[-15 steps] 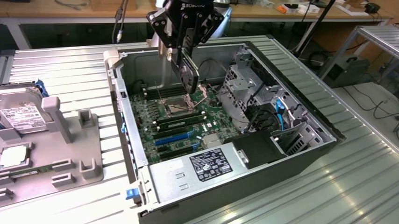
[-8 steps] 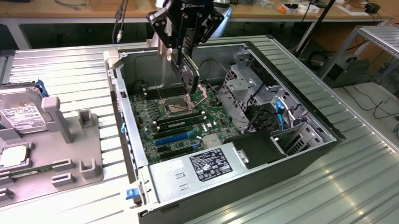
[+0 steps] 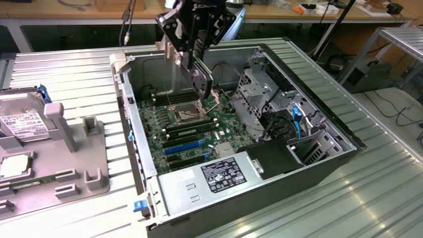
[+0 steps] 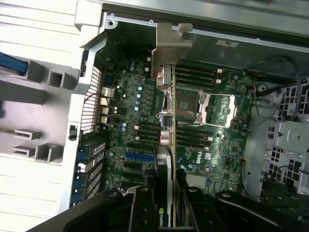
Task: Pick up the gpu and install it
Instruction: 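Insert the gpu into the slot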
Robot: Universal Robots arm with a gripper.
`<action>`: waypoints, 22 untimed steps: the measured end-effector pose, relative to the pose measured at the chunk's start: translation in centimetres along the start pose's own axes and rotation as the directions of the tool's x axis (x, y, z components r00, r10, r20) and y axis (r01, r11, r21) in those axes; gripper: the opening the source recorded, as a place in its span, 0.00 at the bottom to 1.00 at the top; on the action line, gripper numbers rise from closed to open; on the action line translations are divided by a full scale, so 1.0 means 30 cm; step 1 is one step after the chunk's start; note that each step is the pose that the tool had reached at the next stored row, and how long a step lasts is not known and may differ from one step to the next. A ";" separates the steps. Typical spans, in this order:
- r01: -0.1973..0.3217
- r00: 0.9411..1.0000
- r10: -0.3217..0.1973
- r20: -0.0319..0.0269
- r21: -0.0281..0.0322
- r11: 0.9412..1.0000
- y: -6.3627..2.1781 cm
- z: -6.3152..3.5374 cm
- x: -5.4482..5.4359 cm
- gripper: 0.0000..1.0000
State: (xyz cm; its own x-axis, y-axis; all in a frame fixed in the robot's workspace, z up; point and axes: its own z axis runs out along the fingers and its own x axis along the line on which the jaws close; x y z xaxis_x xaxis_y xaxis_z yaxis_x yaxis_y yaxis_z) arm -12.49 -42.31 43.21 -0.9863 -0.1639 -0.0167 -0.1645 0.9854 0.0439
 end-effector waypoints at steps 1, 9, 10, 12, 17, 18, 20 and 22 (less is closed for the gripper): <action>0.010 1.000 -0.010 0.000 0.000 1.000 0.000 0.000 0.000 0.27; 0.080 0.997 -0.080 -0.004 -0.001 0.997 0.000 0.000 0.000 0.27; 0.091 0.996 -0.091 -0.004 -0.002 0.996 0.000 0.000 0.000 0.27; 0.099 0.995 -0.099 -0.004 -0.002 0.995 0.000 0.000 0.000 0.27; 0.118 0.993 -0.118 -0.005 -0.002 0.993 0.000 0.000 0.000 0.27; 0.123 0.992 -0.123 -0.005 -0.002 0.992 0.000 0.000 0.000 0.27; 0.133 0.991 -0.133 -0.006 -0.003 0.991 0.000 0.000 0.000 0.27; 0.143 0.990 -0.143 -0.006 -0.003 0.990 0.000 0.000 0.000 0.27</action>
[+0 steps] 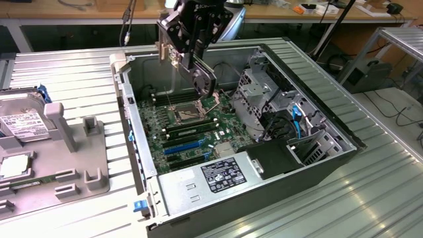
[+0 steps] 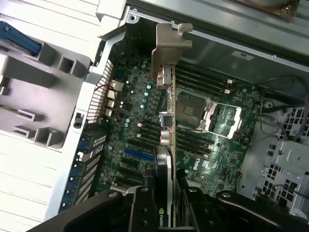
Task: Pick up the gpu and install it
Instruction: 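Insert the gpu into the slot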
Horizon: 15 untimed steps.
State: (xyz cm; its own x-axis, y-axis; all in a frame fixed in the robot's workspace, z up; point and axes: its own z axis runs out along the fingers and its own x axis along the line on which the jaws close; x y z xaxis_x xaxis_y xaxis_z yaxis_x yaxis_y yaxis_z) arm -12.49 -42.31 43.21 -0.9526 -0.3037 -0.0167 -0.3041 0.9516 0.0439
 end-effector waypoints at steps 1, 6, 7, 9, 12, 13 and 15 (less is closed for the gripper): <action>0.006 1.000 -0.006 0.000 0.000 1.000 0.000 0.000 0.000 0.27; 0.042 0.999 -0.042 -0.002 -0.001 0.999 0.000 0.000 0.000 0.27; 0.046 0.999 -0.046 -0.002 -0.001 0.999 0.000 0.000 0.000 0.27; 0.058 0.998 -0.058 -0.003 -0.001 0.998 0.000 0.000 0.000 0.27; 0.079 0.997 -0.079 -0.003 -0.001 0.997 0.000 0.000 0.000 0.27; 0.086 0.996 -0.086 -0.004 -0.002 0.996 0.000 0.000 0.000 0.27; 0.095 0.996 -0.095 -0.004 -0.002 0.996 0.000 0.000 0.000 0.27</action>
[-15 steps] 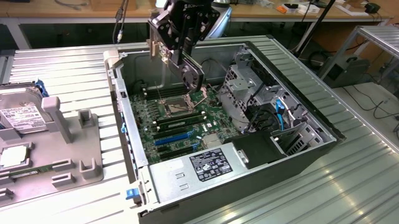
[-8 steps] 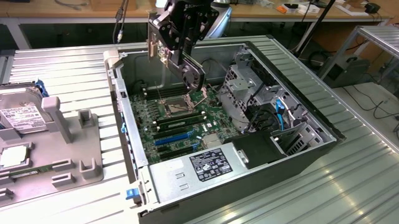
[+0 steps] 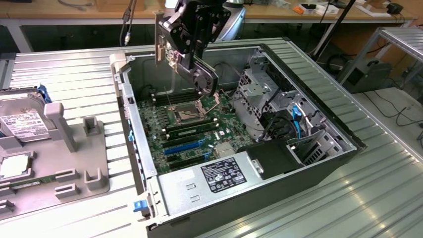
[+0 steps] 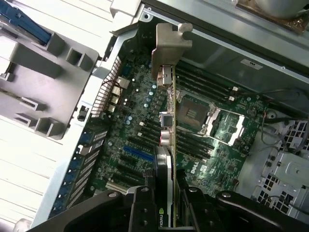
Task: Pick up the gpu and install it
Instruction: 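Insert the gpu into the slot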
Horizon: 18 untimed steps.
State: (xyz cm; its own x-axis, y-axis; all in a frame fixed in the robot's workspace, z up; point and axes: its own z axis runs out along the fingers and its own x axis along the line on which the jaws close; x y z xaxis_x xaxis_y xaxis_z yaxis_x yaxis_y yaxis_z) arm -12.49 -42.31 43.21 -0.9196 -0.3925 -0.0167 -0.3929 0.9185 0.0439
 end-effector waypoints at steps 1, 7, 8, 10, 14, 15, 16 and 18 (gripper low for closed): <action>0.004 1.000 -0.004 0.000 0.000 1.000 0.000 0.000 0.000 0.27; 0.022 1.000 -0.022 -0.001 0.000 1.000 0.000 0.000 0.000 0.27; 0.022 1.000 -0.022 -0.001 0.000 1.000 0.000 0.000 0.000 0.27; 0.022 1.000 -0.022 -0.001 0.000 1.000 0.000 0.000 0.000 0.27; 0.046 0.999 -0.046 -0.002 -0.001 0.999 0.000 0.000 0.000 0.27; 0.054 0.999 -0.054 -0.002 -0.001 0.999 0.000 0.000 0.000 0.27; 0.060 0.998 -0.060 -0.003 -0.001 0.998 0.000 0.000 0.000 0.27; 0.072 0.997 -0.072 -0.003 -0.001 0.997 0.000 0.000 0.000 0.27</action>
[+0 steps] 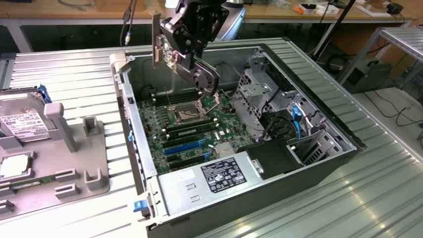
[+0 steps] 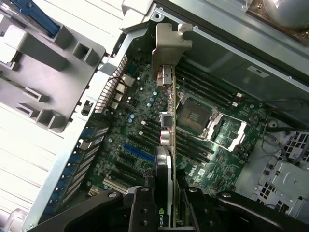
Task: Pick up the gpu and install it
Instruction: 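Insert the gpu into the slot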
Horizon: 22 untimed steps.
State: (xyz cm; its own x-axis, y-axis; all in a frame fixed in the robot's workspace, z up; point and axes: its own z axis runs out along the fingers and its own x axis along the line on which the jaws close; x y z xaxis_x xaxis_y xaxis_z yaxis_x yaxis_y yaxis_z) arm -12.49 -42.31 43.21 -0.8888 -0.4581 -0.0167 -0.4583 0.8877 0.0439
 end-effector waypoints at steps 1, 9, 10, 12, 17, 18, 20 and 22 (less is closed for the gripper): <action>0.003 1.000 -0.003 0.000 0.000 1.000 0.000 0.000 0.000 0.27; 0.018 1.000 -0.018 -0.001 0.000 1.000 0.000 0.000 0.000 0.27; 0.022 1.000 -0.022 -0.001 0.000 1.000 0.000 0.000 0.000 0.27; 0.033 0.999 -0.033 -0.001 -0.001 0.999 0.000 0.000 0.000 0.27; 0.059 0.998 -0.059 -0.003 -0.001 0.998 0.000 0.000 0.000 0.27; 0.067 0.998 -0.067 -0.003 -0.001 0.998 0.000 0.000 0.000 0.27; 0.081 0.997 -0.081 -0.004 -0.001 0.997 0.000 0.000 0.000 0.27; 0.103 0.995 -0.103 -0.004 -0.002 0.995 0.000 0.000 0.000 0.27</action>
State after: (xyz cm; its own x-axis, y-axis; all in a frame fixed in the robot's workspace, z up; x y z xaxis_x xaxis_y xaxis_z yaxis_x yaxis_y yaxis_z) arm -12.49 -42.31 43.21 -0.8368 -0.5472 -0.0167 -0.5474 0.8357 0.0439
